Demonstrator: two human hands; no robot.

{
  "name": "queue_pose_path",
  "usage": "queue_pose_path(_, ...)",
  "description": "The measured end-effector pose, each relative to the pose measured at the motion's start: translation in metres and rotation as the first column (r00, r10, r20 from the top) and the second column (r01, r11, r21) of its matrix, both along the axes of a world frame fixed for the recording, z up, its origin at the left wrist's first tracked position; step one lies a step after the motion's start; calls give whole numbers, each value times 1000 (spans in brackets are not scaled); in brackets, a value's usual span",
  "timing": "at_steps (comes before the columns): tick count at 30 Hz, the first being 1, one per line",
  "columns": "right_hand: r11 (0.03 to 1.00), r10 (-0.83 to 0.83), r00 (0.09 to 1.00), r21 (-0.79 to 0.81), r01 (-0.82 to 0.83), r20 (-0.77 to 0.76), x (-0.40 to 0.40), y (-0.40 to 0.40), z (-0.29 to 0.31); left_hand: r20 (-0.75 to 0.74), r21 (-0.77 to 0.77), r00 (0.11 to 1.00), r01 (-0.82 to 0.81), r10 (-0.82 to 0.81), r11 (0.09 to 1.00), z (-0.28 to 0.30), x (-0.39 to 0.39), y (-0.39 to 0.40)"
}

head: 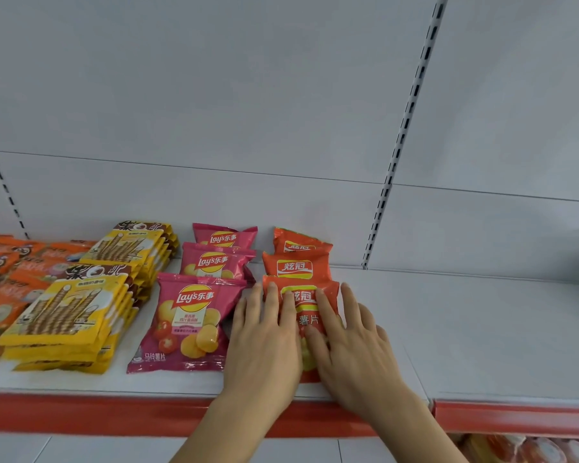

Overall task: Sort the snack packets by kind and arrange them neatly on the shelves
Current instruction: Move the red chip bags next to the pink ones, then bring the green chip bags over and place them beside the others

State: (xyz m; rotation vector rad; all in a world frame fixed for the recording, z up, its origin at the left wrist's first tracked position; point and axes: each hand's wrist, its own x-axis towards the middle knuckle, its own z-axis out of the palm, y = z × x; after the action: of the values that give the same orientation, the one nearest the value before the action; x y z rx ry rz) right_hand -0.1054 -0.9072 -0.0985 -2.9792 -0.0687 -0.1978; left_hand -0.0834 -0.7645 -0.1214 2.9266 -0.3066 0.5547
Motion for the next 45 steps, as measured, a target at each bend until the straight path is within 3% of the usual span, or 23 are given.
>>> queue_pose_path(3, 999, -10, 999, 40, 8, 47, -4, -3, 2, -90, -63, 995, 31, -37, 998, 15, -3, -4)
queue_pose_path(8, 996, -85, 989, 7, 85, 120, -14, -21, 8, -71, -142, 997, 33, -44, 989, 30, -8, -12)
queue_pose_path(14, 974, -212, 966, -47, 221, 148, -45, -76, 15, 55, -193, 987, 158, -150, 969, 28, -15, -61)
queue_pose_path(20, 955, -294, 947, -5, 297, 130, -87, -174, 13, 53, -149, 969, 248, -243, 957, 37, -47, -164)
queue_pose_path(30, 893, -449, 887, 35, 448, 105, -137, -374, 19, -106, -157, 926, 345, -363, 926, 51, -86, -372)
queue_pose_path(38, 829, -558, 814, 97, 550, 161, -112, -499, 12, -144, -123, 863, 469, -484, 874, 50, -49, -499)
queue_pose_path(45, 803, -596, 782, 138, 580, 182, -62, -594, 11, -215, -196, 786, 547, -580, 814, 51, 2, -594)
